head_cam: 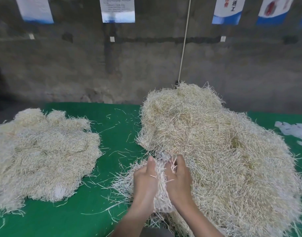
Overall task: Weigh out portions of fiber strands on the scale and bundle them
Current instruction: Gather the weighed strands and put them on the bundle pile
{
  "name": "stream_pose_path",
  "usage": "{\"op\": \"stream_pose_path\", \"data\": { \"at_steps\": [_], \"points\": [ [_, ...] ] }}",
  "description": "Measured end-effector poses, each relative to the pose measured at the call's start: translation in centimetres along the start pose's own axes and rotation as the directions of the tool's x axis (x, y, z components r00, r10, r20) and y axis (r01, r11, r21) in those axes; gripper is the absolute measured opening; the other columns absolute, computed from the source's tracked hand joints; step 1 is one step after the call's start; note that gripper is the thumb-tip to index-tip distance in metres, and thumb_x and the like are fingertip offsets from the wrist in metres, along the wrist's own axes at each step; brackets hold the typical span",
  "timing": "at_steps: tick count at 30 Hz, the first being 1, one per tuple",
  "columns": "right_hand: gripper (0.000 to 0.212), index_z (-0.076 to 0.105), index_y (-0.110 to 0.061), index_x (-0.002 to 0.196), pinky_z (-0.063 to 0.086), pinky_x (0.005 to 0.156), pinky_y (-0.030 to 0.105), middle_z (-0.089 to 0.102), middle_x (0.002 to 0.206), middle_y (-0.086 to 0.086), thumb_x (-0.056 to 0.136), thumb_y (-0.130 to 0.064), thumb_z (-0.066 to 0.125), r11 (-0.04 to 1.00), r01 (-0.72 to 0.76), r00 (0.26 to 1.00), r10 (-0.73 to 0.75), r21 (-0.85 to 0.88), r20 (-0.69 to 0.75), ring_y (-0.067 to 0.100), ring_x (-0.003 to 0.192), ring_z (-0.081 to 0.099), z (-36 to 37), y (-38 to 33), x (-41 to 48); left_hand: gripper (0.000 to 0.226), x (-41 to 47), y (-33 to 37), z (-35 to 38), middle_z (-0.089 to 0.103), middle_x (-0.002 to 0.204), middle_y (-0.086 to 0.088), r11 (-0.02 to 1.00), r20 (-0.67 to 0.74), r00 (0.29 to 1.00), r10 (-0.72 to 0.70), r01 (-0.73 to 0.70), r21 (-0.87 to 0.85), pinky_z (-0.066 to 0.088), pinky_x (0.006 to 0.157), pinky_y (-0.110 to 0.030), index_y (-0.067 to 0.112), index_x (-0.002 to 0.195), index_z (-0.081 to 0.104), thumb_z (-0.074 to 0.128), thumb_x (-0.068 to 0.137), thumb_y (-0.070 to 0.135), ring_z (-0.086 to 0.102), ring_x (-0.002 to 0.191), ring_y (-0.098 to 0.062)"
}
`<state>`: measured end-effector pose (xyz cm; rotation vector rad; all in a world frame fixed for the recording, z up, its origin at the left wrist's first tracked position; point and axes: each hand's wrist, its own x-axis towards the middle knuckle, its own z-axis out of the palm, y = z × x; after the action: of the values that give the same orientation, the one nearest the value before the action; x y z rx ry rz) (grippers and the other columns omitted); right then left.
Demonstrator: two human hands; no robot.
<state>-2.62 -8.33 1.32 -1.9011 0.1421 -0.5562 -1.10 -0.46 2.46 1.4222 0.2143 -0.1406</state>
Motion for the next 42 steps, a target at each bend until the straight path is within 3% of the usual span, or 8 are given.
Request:
{"op": "stream_pose_path", "data": {
  "at_steps": [3,9,14,19,26,30,34,42],
  "points": [
    [0.029,0.039,-0.046,0.121,0.035,0.097,0.021,0.047,0.127,-0.021,0.094,-0.036,0.042,0.991,-0.022,0.994,0.008,0.130,0.108,-0.009,0.111,0.043,-0.5,0.0,-0.3,0.041,0.3,0.4,0.0,0.044,0.050,0.010,0.996,0.073,0.996,0.055,-0.060,0.072,0.042,0.060,-0.020,0.017,0.067,0.054,0.045,0.093,0.047,0.043,0.042,-0.005],
    [0.047,0.052,-0.056,0.113,0.056,0.073,0.030,0.069,0.102,-0.013,0.070,-0.075,0.048,0.940,-0.129,0.969,0.051,0.317,0.242,0.005,0.086,0.066,1.6,-2.2,-3.0,0.019,2.1,0.3,-0.2,0.052,0.098,0.004,0.889,-0.168,0.885,0.434,-0.390,0.240,0.041,0.068,-0.017,0.019,0.102,0.048,0.055,0.091,0.034,0.055,0.085,-0.008],
    [0.050,0.053,-0.001,0.115,0.048,0.059,0.028,0.060,0.080,0.006,0.089,-0.044,0.051,0.740,-0.352,0.921,0.384,0.574,0.068,0.013,0.064,0.056,-0.1,-0.7,1.9,0.087,0.3,-1.6,0.5,0.054,0.127,0.004,0.990,0.104,0.991,-0.080,0.091,-0.110,0.040,0.104,-0.044,0.026,0.138,0.041,0.048,0.067,0.077,0.050,0.124,-0.016],
    [0.028,0.046,-0.039,0.099,0.043,0.054,0.018,0.056,0.083,-0.006,0.085,-0.062,0.037,0.998,0.057,0.998,-0.057,-0.004,-0.006,0.004,0.067,0.056,2.2,1.1,-2.1,0.064,2.1,0.1,-0.2,0.064,0.113,-0.019,0.930,0.012,0.980,-0.201,0.194,-0.311,0.052,0.081,-0.041,0.011,0.127,0.052,0.058,0.082,0.056,0.066,0.095,-0.031],
    [0.042,0.040,-0.020,0.057,0.026,0.047,0.025,0.031,0.048,-0.008,0.098,-0.028,0.041,0.999,0.035,0.993,-0.037,-0.024,-0.111,0.006,0.041,0.025,1.3,0.4,1.1,0.060,1.2,-0.6,0.9,0.057,0.119,-0.011,0.987,-0.075,0.987,-0.143,0.137,-0.078,0.045,0.092,-0.029,0.008,0.131,0.046,0.047,0.092,0.053,0.057,0.108,-0.019],
    [0.035,0.037,-0.033,0.061,0.029,0.045,0.015,0.035,0.049,-0.011,0.096,-0.037,0.033,0.980,0.142,0.978,-0.161,-0.140,-0.133,0.004,0.043,0.035,3.3,0.7,-1.5,0.043,2.8,0.0,0.3,0.053,0.066,-0.005,0.997,-0.062,0.997,-0.051,0.047,-0.063,0.042,0.050,-0.014,0.009,0.082,0.062,0.050,0.090,0.049,0.053,0.055,-0.016],
    [0.036,0.045,-0.023,0.065,0.030,0.049,0.029,0.037,0.049,-0.007,0.099,-0.027,0.037,0.999,-0.007,0.999,0.005,-0.041,-0.040,0.009,0.044,0.030,1.2,1.5,1.1,0.070,1.9,-0.8,0.7,0.046,0.138,-0.013,0.989,-0.003,0.990,-0.141,0.140,-0.049,0.035,0.103,-0.045,0.007,0.140,0.036,0.044,0.091,0.056,0.044,0.126,-0.029],
    [0.061,0.022,-0.044,0.140,0.029,0.094,0.015,0.029,0.144,-0.019,0.085,-0.068,0.032,0.977,-0.180,0.944,0.139,0.115,0.300,-0.007,0.122,0.031,0.9,0.0,1.8,0.029,3.6,-0.6,0.8,0.063,0.104,0.007,0.903,0.052,0.943,0.329,-0.330,0.275,0.046,0.071,-0.007,0.023,0.103,0.056,0.047,0.092,0.048,0.060,0.085,0.002]
  ]
}}
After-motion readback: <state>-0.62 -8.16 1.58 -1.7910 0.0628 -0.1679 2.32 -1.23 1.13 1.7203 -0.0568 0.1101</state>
